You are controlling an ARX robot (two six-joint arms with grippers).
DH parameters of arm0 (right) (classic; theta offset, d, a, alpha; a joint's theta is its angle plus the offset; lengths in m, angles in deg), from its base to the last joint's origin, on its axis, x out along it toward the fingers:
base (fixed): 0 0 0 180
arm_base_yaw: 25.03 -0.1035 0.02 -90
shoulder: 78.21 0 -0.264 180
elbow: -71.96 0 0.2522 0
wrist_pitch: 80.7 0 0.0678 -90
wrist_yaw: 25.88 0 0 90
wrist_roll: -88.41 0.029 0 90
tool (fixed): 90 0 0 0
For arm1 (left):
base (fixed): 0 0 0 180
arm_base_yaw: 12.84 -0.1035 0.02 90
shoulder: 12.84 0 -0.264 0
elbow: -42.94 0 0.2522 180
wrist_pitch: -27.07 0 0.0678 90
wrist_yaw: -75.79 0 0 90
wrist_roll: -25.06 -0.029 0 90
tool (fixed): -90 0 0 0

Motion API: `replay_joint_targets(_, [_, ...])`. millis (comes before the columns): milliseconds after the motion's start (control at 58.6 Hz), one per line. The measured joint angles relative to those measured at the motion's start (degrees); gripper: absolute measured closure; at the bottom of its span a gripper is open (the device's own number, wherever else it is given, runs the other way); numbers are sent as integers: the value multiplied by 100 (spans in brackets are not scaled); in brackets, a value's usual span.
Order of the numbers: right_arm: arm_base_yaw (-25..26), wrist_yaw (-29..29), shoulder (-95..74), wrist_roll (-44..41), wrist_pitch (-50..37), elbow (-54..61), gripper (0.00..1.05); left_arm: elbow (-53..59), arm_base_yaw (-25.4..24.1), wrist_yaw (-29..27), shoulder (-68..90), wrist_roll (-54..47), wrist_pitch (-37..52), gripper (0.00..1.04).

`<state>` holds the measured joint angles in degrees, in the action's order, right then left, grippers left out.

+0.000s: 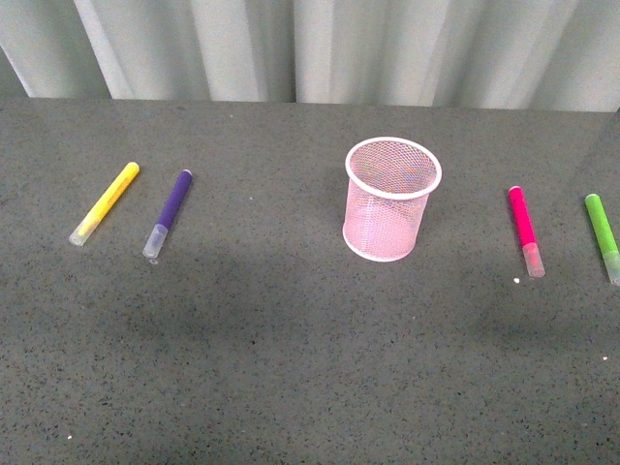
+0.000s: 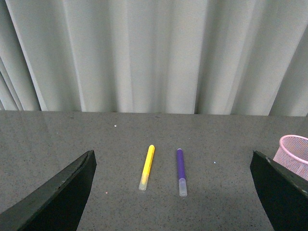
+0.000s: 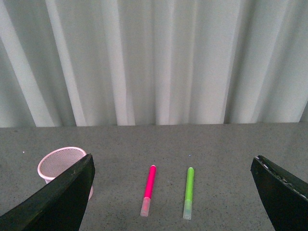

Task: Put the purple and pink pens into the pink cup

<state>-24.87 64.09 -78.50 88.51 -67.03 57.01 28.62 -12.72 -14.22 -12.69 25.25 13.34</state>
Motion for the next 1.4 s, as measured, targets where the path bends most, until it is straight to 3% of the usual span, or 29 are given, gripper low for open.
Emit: replay_joint_targets(1400, [0,0,0,0,0,0,7,0,0,0,0,2,0,7])
